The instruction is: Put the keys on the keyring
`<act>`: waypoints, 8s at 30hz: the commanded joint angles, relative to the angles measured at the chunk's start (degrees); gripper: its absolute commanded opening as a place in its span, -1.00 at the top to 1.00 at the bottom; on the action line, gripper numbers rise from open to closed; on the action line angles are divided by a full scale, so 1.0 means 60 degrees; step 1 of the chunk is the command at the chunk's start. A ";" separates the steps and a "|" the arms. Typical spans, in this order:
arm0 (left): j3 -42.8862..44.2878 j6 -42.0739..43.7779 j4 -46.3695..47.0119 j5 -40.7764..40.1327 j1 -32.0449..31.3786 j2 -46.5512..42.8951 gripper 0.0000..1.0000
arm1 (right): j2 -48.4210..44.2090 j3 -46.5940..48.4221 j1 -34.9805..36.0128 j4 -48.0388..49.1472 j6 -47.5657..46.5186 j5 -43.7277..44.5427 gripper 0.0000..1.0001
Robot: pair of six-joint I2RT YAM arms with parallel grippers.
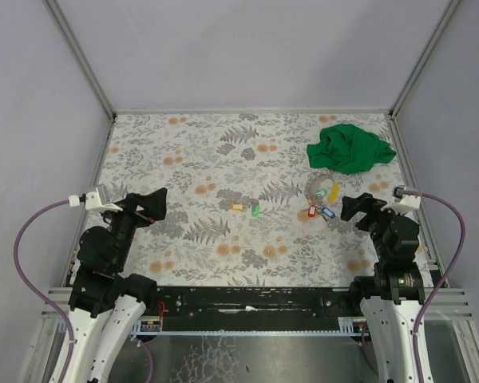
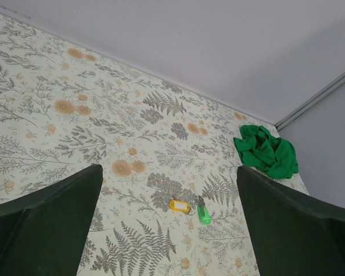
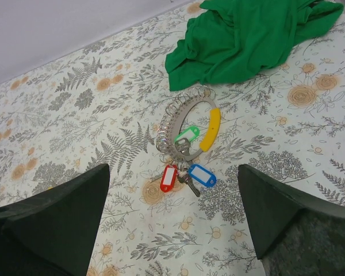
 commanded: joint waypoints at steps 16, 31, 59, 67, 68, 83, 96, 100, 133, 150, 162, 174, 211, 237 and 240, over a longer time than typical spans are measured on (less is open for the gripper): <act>-0.0063 0.0146 0.0438 0.0142 0.0151 0.0214 -1.00 | 0.1163 -0.0140 0.0020 0.0846 -0.0260 -0.0750 -0.98; -0.0092 0.0191 0.0407 0.0610 0.0167 0.0311 -1.00 | 0.6696 0.0648 0.0020 0.2004 -0.0187 -0.0280 -0.82; -0.0195 0.0219 0.0394 0.0734 -0.0065 -0.0301 -1.00 | 1.4222 0.5166 0.0660 0.0340 -0.0888 0.1207 0.03; -0.0194 0.0220 0.0394 0.0772 -0.0072 -0.0307 -1.00 | 1.4404 0.5115 0.0712 0.0051 -0.1034 0.1570 0.58; -0.0198 0.0220 0.0394 0.0795 -0.0073 -0.0298 -1.00 | 1.4356 0.5045 0.0756 0.0054 -0.1056 0.1601 0.68; -0.0486 -0.0387 0.1035 0.3007 -0.0090 0.0625 -1.00 | 1.1660 0.3149 0.1762 0.1163 -0.0806 -0.0860 1.00; -0.1741 -0.2202 0.3163 0.5483 -0.0082 0.2160 -0.99 | 0.9229 0.1304 0.2906 0.2387 -0.0534 -0.3100 1.00; -0.2364 -0.2898 0.4216 0.6036 -0.0096 0.2466 -0.96 | 0.8710 0.0768 0.3344 0.3698 -0.0010 -0.4042 1.00; -0.3197 -0.4864 1.0192 0.6361 -0.2401 0.8011 -0.09 | 0.9559 0.1548 0.6834 0.5577 -0.1494 -0.2778 1.00; -0.2939 -0.4247 1.0717 0.6442 -0.2785 0.8681 0.80 | 0.9344 0.2075 0.7648 0.4837 -0.2530 -0.1859 1.00; -0.2080 -0.1066 0.8217 0.5355 -0.3068 0.7263 1.00 | 0.7423 0.1962 0.7652 0.4044 -0.2108 -0.1739 0.31; -0.1153 0.2033 0.6947 0.2338 -0.4795 0.6389 1.00 | 0.6012 0.1178 0.7667 0.4341 -0.1747 -0.2118 0.09; -0.0947 0.2626 0.7653 0.0938 -0.5884 0.6383 1.00 | 0.7598 0.0085 0.7679 0.6996 0.0485 -0.2424 0.44; -0.1592 0.2737 0.8913 -0.0076 -0.5889 0.5742 1.00 | 0.6058 -0.0336 0.7710 0.5607 -0.1399 -0.3594 0.58; -0.1629 0.2708 0.9062 0.0032 -0.5883 0.5615 1.00 | 0.5537 -0.0347 0.7710 0.5549 -0.1764 -0.3159 0.30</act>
